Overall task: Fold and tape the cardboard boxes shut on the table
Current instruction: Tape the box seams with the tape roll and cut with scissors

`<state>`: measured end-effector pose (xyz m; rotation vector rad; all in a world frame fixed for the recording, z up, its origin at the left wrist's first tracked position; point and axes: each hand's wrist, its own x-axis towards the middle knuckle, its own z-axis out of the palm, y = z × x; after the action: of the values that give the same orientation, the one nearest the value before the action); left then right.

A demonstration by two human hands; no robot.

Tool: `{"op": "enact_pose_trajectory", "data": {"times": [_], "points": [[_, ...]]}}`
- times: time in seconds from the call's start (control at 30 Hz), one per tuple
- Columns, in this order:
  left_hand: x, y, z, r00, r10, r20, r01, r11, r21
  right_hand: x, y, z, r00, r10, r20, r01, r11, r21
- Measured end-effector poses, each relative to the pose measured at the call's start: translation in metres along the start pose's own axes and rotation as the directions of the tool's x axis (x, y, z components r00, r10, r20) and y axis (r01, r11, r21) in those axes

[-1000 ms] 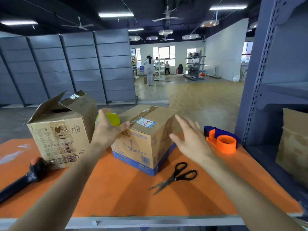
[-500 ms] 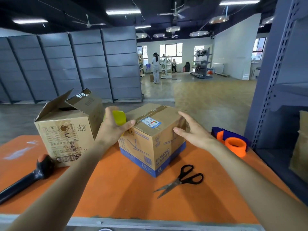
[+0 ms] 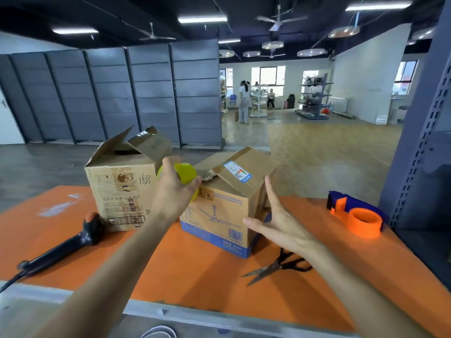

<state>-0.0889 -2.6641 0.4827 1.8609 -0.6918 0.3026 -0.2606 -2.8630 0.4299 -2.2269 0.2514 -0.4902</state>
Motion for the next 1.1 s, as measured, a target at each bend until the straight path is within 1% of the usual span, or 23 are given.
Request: {"op": "enact_pose_trajectory", "data": {"times": [0.03,0.1,0.17,0.23,0.3,0.4,0.5,0.57,0.63,0.73,0.83,0.9,1.0,1.1], "points": [[-0.003,-0.001,-0.003,1.0,0.007,-0.014,-0.007,1.0,0.002,0.001,-0.003,0.003,0.999,-0.028,-0.017,0.028,1.0,0.005],[-0.009,-0.002,-0.007,1.0,0.01,-0.023,-0.011,0.999,-0.041,0.004,-0.008,0.012,0.993,-0.093,-0.067,0.09,0.995,-0.043],[-0.013,-0.003,-0.011,1.0,0.017,-0.021,-0.019,0.997,-0.079,0.011,-0.013,0.017,0.989,-0.11,-0.102,0.102,0.992,-0.08],[-0.017,-0.004,-0.015,0.999,0.029,-0.028,-0.031,0.997,-0.074,0.02,-0.015,0.017,0.992,-0.07,-0.106,0.063,0.995,-0.075],[-0.019,-0.007,-0.022,0.998,0.035,-0.051,-0.039,0.995,-0.091,0.032,-0.014,0.015,0.995,-0.022,-0.098,0.011,0.994,-0.107],[-0.018,-0.014,-0.038,0.993,-0.019,-0.113,0.003,0.99,-0.138,0.05,-0.014,0.013,0.996,0.025,-0.082,-0.036,0.991,-0.129],[-0.011,-0.017,-0.056,0.981,-0.048,-0.189,0.017,0.986,-0.164,0.069,-0.013,0.014,0.994,0.037,-0.102,-0.054,0.986,-0.159],[-0.006,-0.019,-0.062,0.973,-0.026,-0.229,-0.001,0.993,-0.118,0.08,-0.015,0.017,0.993,0.042,-0.106,-0.059,0.985,-0.159],[-0.003,-0.02,-0.063,0.965,0.022,-0.26,-0.029,0.999,-0.026,0.089,-0.017,0.025,0.995,0.038,-0.094,-0.052,0.986,-0.158],[0.002,-0.024,-0.063,0.945,0.117,-0.307,-0.061,0.981,0.186,0.101,-0.024,0.034,0.997,0.012,-0.077,-0.025,0.985,-0.173],[0.007,-0.029,-0.064,0.938,0.16,-0.308,-0.016,0.906,0.424,0.112,-0.03,0.039,0.998,0.001,-0.057,-0.011,0.984,-0.176],[0.009,-0.035,-0.066,0.938,0.14,-0.316,0.025,0.885,0.465,0.118,-0.032,0.041,0.999,0.0,-0.043,-0.006,0.988,-0.153],[0.01,-0.049,-0.074,0.934,0.071,-0.349,0.103,0.884,0.456,0.124,-0.034,0.048,0.998,-0.011,-0.068,0.002,0.992,-0.127],[0.012,-0.065,-0.083,0.931,0.063,-0.359,0.125,0.87,0.477,0.128,-0.036,0.056,0.994,-0.014,-0.105,-0.001,0.989,-0.148]]}}
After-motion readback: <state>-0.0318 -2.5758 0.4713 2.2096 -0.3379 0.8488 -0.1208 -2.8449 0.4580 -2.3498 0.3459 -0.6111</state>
